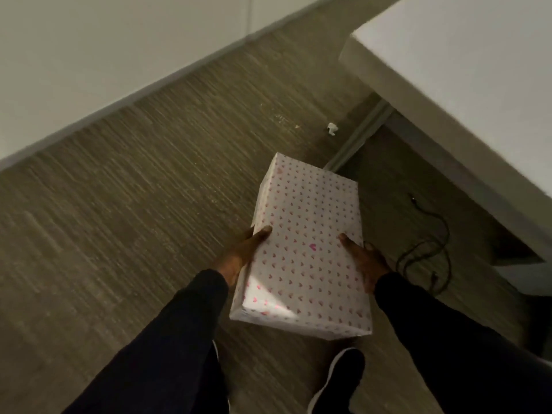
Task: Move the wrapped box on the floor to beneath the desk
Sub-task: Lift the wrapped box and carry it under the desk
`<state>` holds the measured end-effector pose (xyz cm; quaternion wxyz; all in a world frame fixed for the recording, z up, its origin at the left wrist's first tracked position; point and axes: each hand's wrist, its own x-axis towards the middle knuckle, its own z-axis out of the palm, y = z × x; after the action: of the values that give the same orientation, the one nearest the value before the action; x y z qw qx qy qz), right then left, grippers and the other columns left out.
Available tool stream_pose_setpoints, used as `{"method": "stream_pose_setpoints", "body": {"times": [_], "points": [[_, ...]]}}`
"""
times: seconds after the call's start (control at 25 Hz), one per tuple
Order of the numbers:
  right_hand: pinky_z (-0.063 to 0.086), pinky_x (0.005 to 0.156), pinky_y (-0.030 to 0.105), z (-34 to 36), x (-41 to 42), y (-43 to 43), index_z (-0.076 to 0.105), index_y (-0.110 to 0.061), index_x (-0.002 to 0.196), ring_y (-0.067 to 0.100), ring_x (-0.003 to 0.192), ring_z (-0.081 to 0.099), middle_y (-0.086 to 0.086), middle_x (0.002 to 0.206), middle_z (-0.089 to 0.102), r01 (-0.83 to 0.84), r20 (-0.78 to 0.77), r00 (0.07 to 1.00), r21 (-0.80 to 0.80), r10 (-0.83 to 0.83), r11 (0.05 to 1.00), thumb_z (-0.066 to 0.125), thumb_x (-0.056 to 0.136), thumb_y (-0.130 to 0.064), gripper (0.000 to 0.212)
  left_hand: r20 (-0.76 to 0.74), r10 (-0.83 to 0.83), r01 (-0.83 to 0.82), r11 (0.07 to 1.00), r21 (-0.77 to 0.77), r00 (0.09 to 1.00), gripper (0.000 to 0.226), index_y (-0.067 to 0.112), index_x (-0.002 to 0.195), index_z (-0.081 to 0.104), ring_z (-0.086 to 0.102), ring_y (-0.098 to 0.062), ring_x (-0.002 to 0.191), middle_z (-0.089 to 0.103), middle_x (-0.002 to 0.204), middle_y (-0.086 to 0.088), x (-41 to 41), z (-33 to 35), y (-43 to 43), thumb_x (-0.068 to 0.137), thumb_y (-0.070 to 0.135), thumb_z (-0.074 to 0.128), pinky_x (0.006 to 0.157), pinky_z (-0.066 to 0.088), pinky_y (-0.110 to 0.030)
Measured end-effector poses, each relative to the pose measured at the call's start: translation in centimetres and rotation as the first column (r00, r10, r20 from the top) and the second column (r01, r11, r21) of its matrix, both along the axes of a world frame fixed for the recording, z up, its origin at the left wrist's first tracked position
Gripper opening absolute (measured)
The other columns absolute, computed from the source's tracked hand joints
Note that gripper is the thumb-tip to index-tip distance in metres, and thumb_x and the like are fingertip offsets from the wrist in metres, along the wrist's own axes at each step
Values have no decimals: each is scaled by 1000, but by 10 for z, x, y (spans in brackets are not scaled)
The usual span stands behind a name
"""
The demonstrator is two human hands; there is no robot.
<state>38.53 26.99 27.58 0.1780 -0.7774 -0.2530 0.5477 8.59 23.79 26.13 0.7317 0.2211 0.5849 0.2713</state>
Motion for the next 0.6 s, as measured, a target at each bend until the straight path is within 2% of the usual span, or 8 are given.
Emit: {"method": "stream_pose_setpoints", "body": {"times": [0.08, 0.16, 0.24, 0.32, 0.4, 0.52, 0.6], "points": [[57, 92, 49, -39, 19, 20, 39, -28, 152, 27, 107, 65, 4, 140, 61, -39, 15, 999, 0, 39, 999, 83, 43, -84, 131, 15, 5, -6, 1000, 20, 1000, 76, 35, 137, 59, 74, -26, 102, 77, 114, -2, 20, -46, 5, 72, 70, 76, 83, 60, -44], [55, 91, 47, -79, 45, 36, 35, -28, 154, 26, 103, 63, 4, 140, 59, -53, 74, 996, 4, 53, 999, 82, 45, -84, 131, 41, 20, -22, 999, 41, 999, 75, 33, 143, 52, 71, -26, 108, 73, 122, -3, 51, -96, 10, 78, 64, 75, 90, 59, -46], [54, 78, 37, -122, 76, 45, 37, -27, 153, 19, 88, 62, -1, 126, 63, -51, 121, 991, 13, 49, 999, 81, 46, -84, 128, 64, 18, -22, 997, 72, 998, 83, 32, 147, 48, 68, -27, 114, 70, 127, -3, 88, -146, 18, 75, 63, 75, 100, 55, -52], [53, 71, 32, -164, 108, 51, 44, -24, 149, 18, 85, 64, -6, 108, 66, -28, 166, 986, 39, 21, 999, 82, 46, -82, 124, 89, -5, -4, 996, 91, 996, 88, 34, 149, 44, 64, -27, 118, 66, 132, -3, 122, -192, 30, 73, 65, 76, 103, 52, -54], [52, 65, 30, -196, 141, 58, 49, -21, 146, 18, 86, 65, -10, 97, 64, 8, 197, 980, 76, -23, 997, 84, 48, -80, 119, 104, -30, 17, 993, 117, 994, 79, 37, 146, 47, 65, -24, 116, 67, 131, 0, 155, -233, 42, 77, 63, 77, 99, 55, -49], [52, 64, 32, -242, 182, 78, 51, -22, 144, 19, 88, 64, -9, 97, 65, 26, 218, 975, 102, -48, 994, 84, 48, -80, 117, 138, -49, 26, 986, 165, 989, 54, 49, 129, 53, 68, -20, 113, 69, 127, 3, 199, -296, 60, 81, 59, 77, 96, 57, -48], [54, 63, 31, -267, 205, 92, 54, -23, 141, 17, 86, 69, -11, 96, 70, 16, 214, 976, 120, -41, 993, 83, 49, -81, 112, 150, -83, 51, 977, 208, 985, 47, 56, 121, 54, 66, -17, 113, 67, 128, 6, 217, -326, 75, 80, 59, 77, 87, 57, -39]]}}
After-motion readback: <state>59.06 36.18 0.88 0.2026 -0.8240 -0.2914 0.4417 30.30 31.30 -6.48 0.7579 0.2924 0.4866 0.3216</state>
